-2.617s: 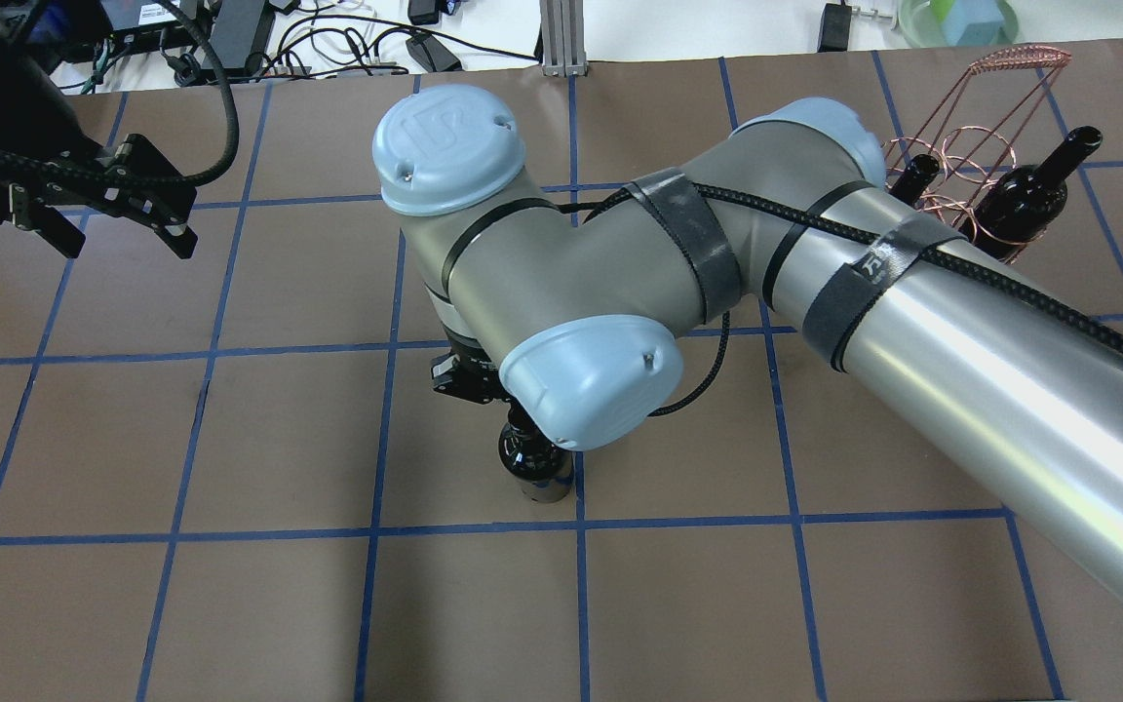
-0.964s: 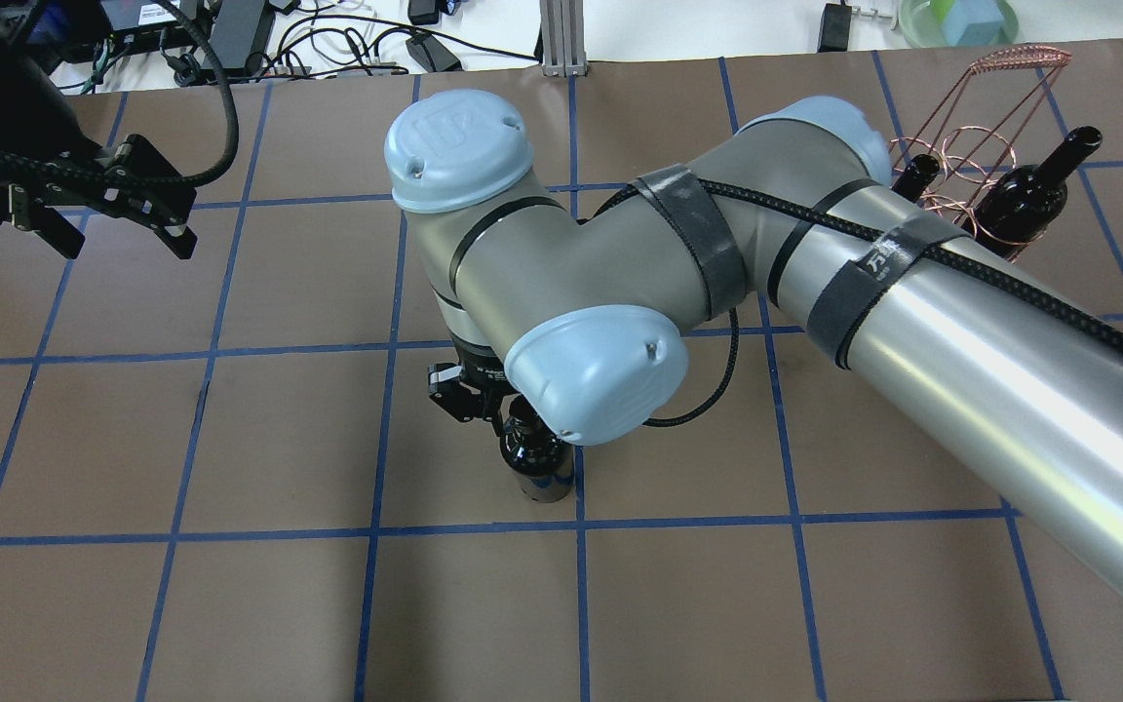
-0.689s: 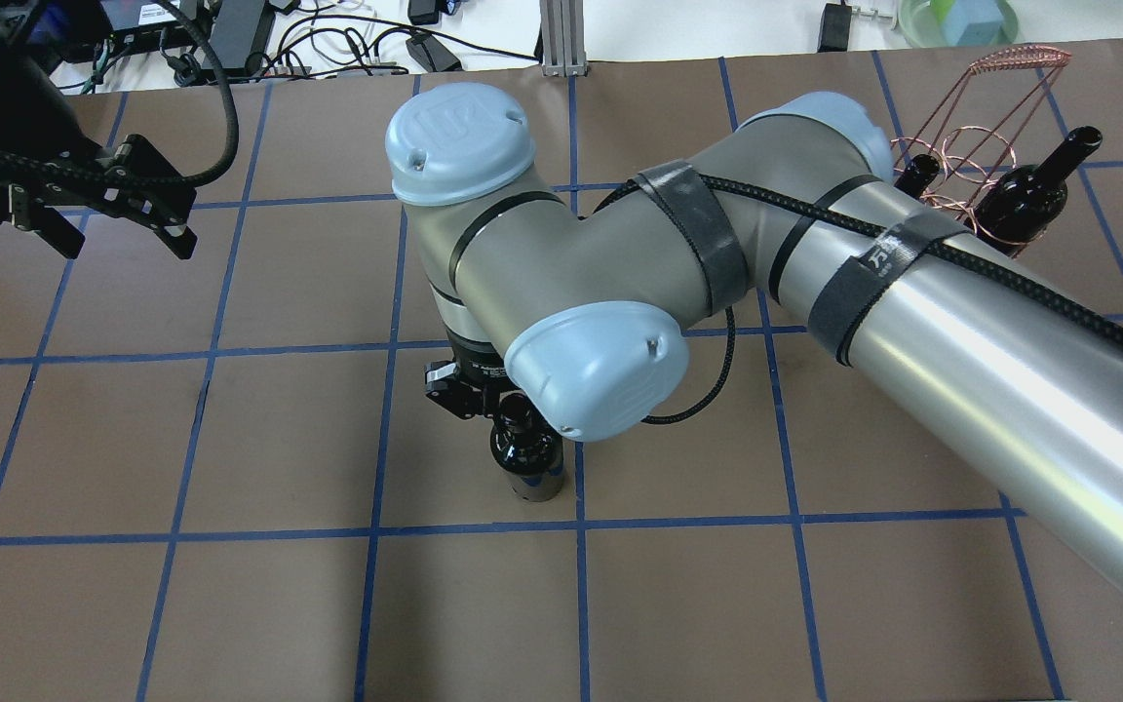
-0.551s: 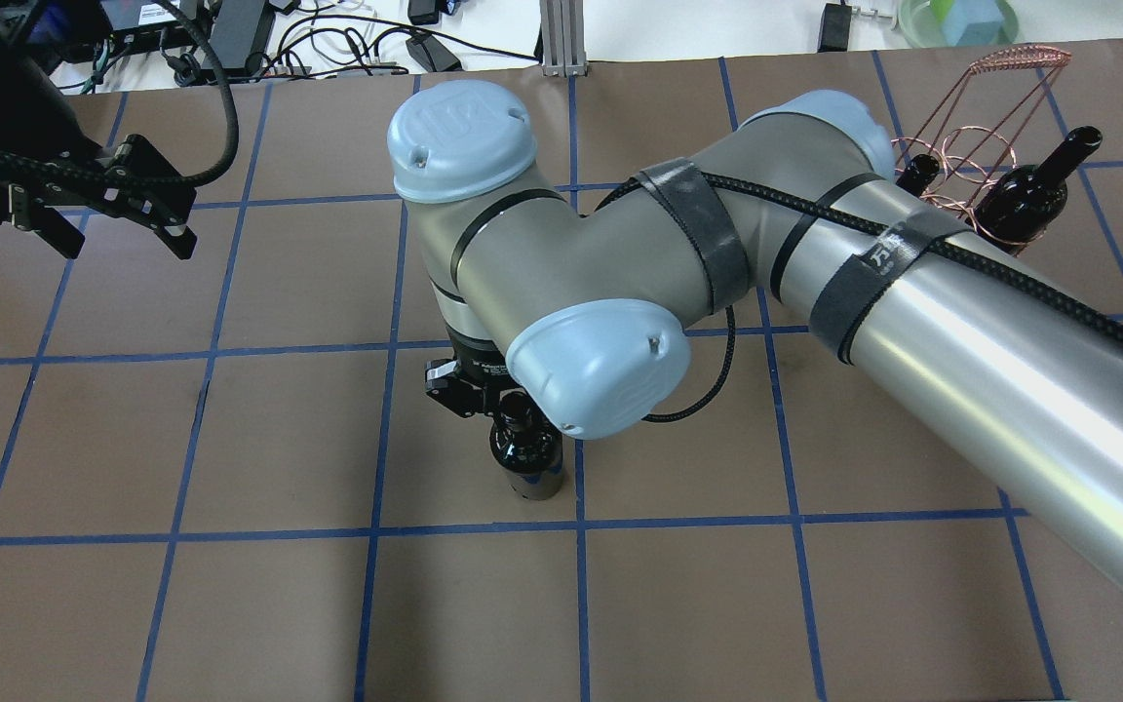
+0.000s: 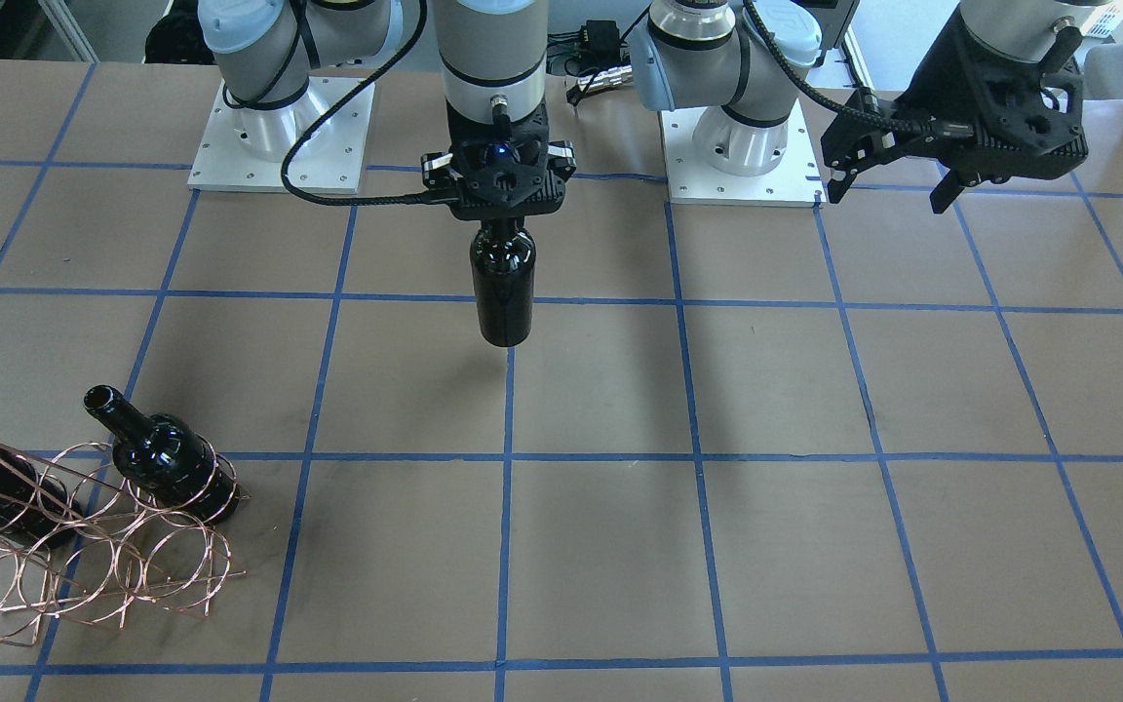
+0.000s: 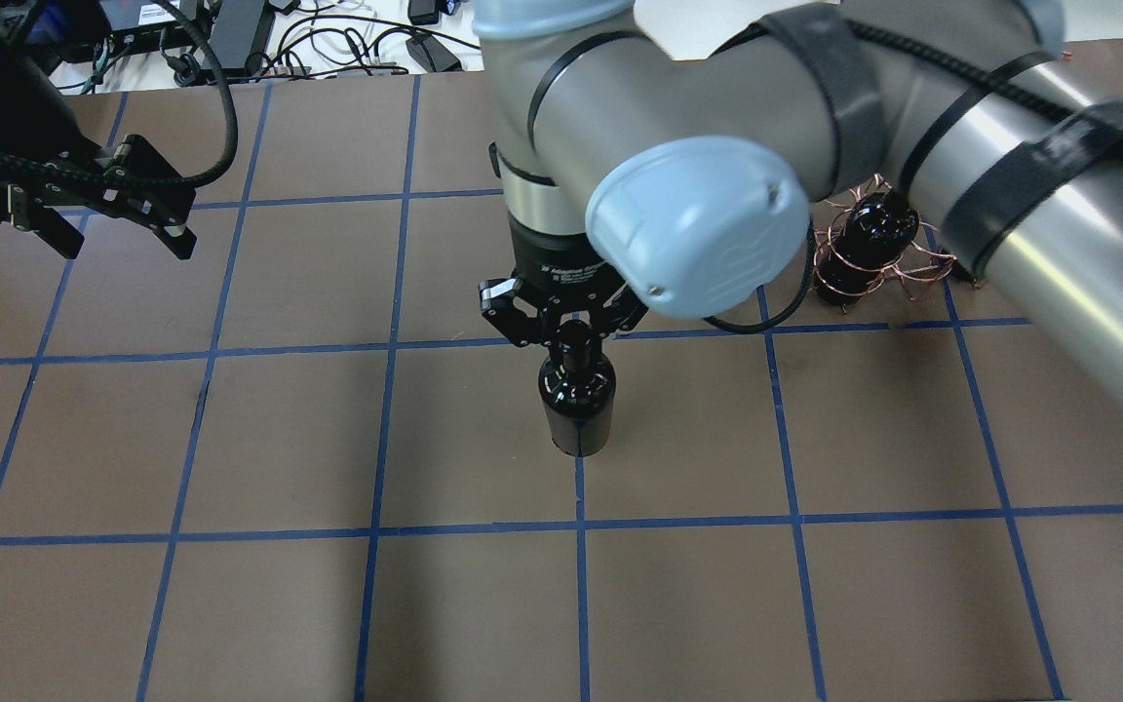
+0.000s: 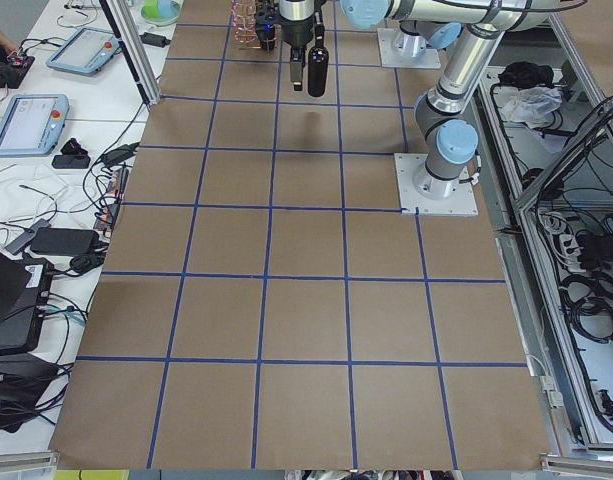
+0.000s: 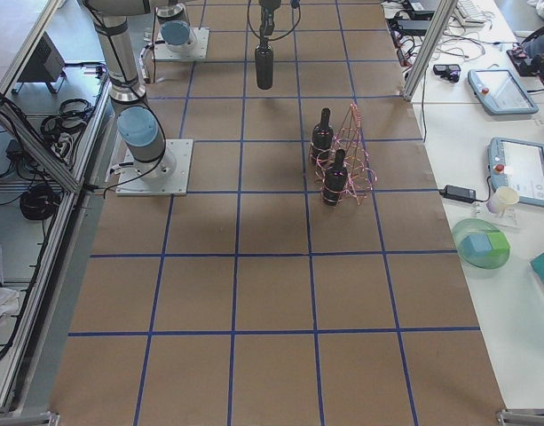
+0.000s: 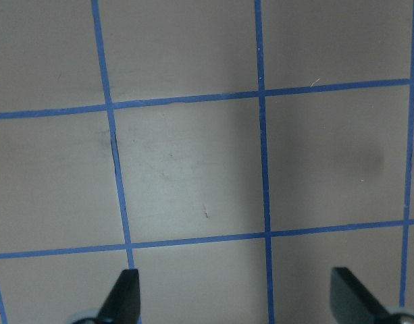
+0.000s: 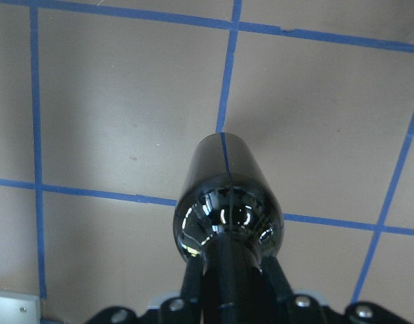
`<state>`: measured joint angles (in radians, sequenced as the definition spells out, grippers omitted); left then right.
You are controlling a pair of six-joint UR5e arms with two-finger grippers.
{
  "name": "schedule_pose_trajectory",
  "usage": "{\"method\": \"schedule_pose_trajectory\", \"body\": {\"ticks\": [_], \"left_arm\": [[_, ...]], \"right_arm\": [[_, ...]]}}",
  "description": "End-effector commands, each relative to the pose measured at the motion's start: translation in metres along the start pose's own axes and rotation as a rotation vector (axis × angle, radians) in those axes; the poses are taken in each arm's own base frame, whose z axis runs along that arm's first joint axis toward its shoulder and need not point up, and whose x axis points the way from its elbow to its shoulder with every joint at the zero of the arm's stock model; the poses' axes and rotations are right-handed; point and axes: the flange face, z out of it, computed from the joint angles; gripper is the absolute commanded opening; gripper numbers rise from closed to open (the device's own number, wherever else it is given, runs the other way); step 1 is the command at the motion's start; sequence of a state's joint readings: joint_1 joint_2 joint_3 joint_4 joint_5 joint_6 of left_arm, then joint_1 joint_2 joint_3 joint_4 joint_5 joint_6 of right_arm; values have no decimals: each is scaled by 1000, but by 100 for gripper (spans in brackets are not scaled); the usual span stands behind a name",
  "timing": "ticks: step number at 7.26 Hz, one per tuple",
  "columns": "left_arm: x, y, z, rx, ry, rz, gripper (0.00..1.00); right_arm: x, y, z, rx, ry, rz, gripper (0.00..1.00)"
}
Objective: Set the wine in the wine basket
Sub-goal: 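Lift the bottle with the right gripper and carry it to the wire rack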
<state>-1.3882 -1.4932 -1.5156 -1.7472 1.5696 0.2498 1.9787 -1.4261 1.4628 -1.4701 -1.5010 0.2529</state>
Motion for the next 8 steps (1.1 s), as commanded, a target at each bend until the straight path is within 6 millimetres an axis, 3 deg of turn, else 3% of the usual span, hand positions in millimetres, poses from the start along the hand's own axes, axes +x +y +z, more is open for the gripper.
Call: {"method": "schedule_pose_trajectory", "body": {"ticks": [1,3,4,8], "left_arm": [[0,0,0,0,-1,0,100],[0,0,0,-1,-6,0,100],[0,0,0,-1,-6,0,100],[0,0,0,-1,-6,-1,100]], "right_arm": [[84,6,-50,1,26,-71,0],[183,18,-87,21,48,-132,0],[218,24,-98,14,104,-192,0],[325,50,-123,-31,152,-322,0]]}}
